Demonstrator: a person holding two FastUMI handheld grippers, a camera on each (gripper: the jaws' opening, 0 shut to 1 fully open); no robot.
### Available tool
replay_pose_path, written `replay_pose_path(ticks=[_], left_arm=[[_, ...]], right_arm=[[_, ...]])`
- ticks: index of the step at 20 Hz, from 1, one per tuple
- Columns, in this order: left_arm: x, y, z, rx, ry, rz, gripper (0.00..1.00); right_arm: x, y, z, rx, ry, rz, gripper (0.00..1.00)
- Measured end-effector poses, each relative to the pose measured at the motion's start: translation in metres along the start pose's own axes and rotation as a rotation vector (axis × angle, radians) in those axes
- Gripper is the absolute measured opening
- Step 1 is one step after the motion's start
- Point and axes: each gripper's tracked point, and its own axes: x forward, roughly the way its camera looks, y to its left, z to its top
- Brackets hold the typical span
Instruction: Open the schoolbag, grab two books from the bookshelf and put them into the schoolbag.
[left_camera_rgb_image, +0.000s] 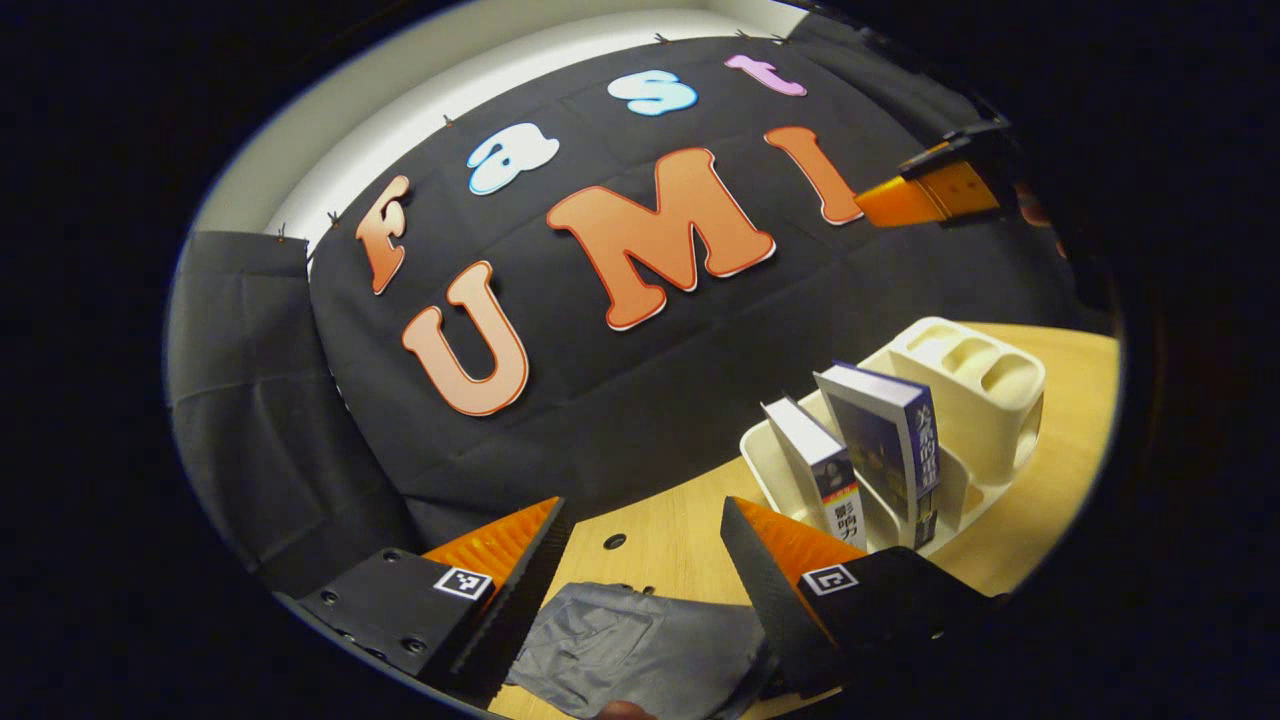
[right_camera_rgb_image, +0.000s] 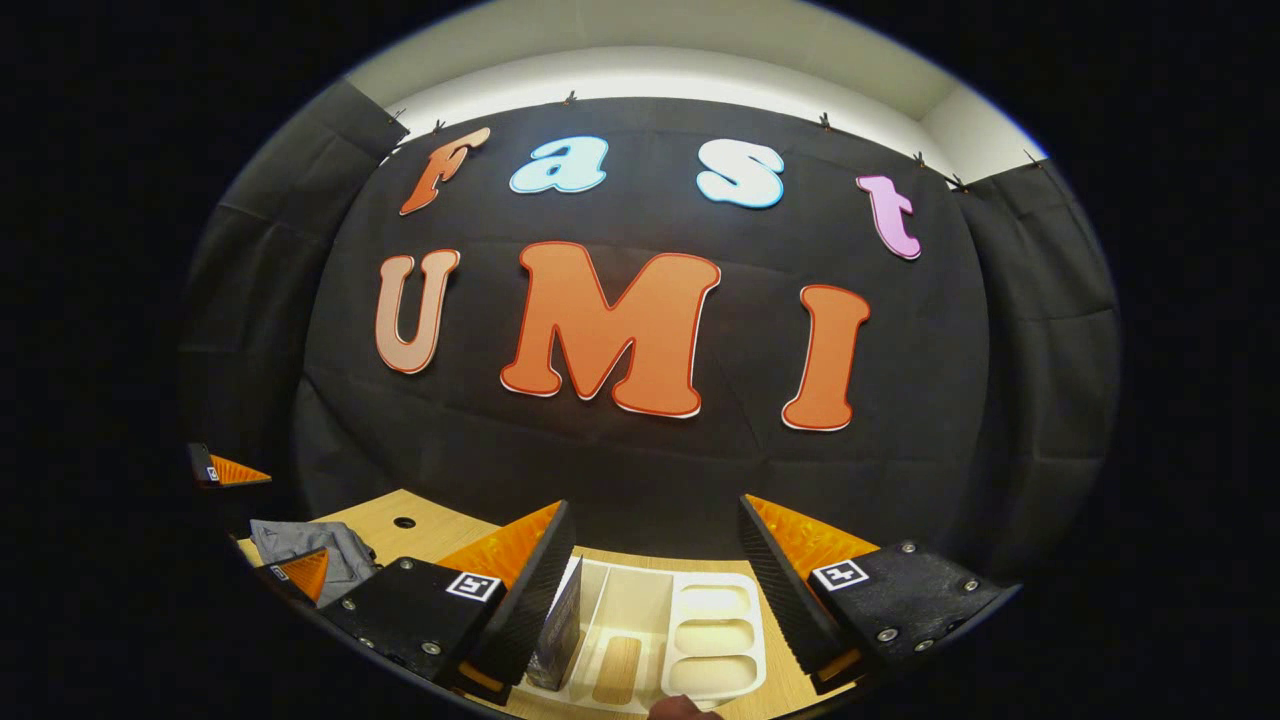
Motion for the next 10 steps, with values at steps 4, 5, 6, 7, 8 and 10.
replay_pose_path(ticks=[4,5,6,7,8,10], left_arm=[[-0.011,-0.01,-0.028,0.084,0.073,0.02,0.96],[-0.014,-0.011,-0.036,0.105,0.09,0.023,0.96],[-0.016,-0.014,-0.044,0.124,0.108,0.023,0.96],[-0.019,-0.021,-0.053,0.141,0.123,0.018,0.96],[-0.02,-0.025,-0.06,0.162,0.135,0.013,0.96],[-0.023,-0.034,-0.077,0.218,0.166,0.003,0.96]], right_arm=[[0.009,-0.005,-0.01,0.003,-0.007,0.026,0.97],[0.012,-0.008,-0.012,-0.001,-0.011,0.026,0.97],[0.014,-0.011,-0.013,-0.008,-0.01,0.022,0.97],[0.015,-0.013,-0.014,-0.012,-0.008,0.02,0.97],[0.015,-0.015,-0.014,-0.013,-0.009,0.017,0.97],[0.017,-0.02,-0.014,-0.015,-0.016,0.015,0.97]])
